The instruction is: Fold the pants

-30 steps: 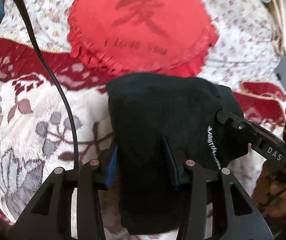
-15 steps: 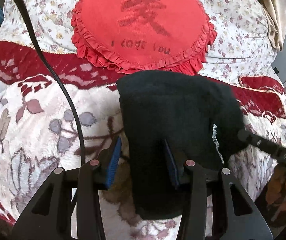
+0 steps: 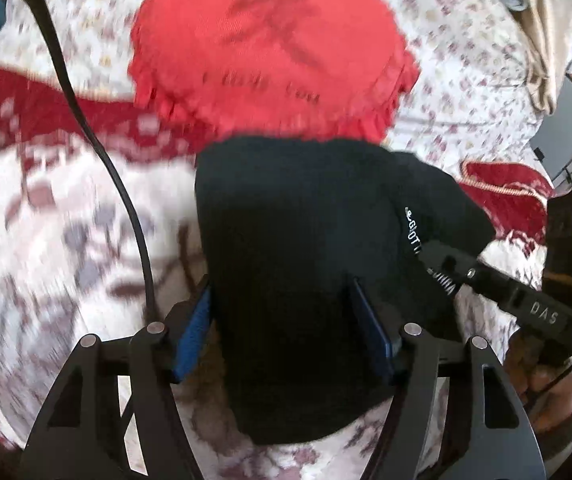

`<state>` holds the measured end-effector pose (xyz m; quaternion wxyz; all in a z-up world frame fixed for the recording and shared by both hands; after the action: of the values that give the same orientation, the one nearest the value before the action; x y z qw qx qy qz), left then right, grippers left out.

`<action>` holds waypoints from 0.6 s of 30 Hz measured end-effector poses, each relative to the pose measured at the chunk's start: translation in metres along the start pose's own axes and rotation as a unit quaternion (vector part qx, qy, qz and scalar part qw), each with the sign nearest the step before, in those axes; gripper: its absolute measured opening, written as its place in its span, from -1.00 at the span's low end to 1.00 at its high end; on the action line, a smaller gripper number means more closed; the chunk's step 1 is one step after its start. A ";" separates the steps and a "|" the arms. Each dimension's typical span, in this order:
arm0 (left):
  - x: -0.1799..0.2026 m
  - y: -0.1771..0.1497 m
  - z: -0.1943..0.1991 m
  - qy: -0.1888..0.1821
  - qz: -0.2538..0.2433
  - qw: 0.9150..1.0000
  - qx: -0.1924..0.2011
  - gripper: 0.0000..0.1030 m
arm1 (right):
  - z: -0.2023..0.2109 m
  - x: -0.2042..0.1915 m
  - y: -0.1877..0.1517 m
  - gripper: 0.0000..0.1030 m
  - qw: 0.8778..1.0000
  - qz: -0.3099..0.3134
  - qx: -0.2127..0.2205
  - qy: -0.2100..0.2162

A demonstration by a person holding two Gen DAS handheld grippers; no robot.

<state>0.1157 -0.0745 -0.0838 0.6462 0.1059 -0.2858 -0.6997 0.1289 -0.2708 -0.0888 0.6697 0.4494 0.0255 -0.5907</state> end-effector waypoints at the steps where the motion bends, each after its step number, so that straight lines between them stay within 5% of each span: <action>1: 0.002 0.006 0.005 0.002 -0.004 1.000 0.015 0.30 | 0.004 -0.006 0.009 -0.60 1.000 0.019 0.010 -0.010; 4: 0.005 0.017 0.008 0.005 -0.012 0.999 0.031 0.30 | -0.001 -0.006 0.020 -0.60 0.999 0.034 0.007 -0.033; 8: -0.001 0.001 -0.019 0.035 -0.016 0.999 -0.020 0.30 | -0.024 0.017 -0.004 -0.58 0.993 0.041 -0.046 -0.101; 12: -0.007 -0.011 -0.011 0.036 0.005 0.999 -0.010 0.31 | -0.004 0.033 -0.015 -0.46 0.996 -0.008 -0.035 -0.084; 18: 0.003 -0.016 0.004 0.093 -0.022 0.995 0.015 0.31 | 0.026 0.009 -0.008 -0.28 0.994 0.029 -0.005 -0.103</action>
<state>0.0999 -0.0763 -0.0885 0.6527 0.1866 -0.2328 -0.6964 0.1126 -0.2929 -0.0827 0.6880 0.3833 -0.0541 -0.6138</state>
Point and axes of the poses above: each gripper's, at about its wrist camera, not at the fingertips, and z roughly against the way its jaws point, x to its right, y to its top, the point moved 4 cm from there along -z, roughly the way its jaws point, and after that the axes turned 4 degrees about y, right-handed, at the moved point
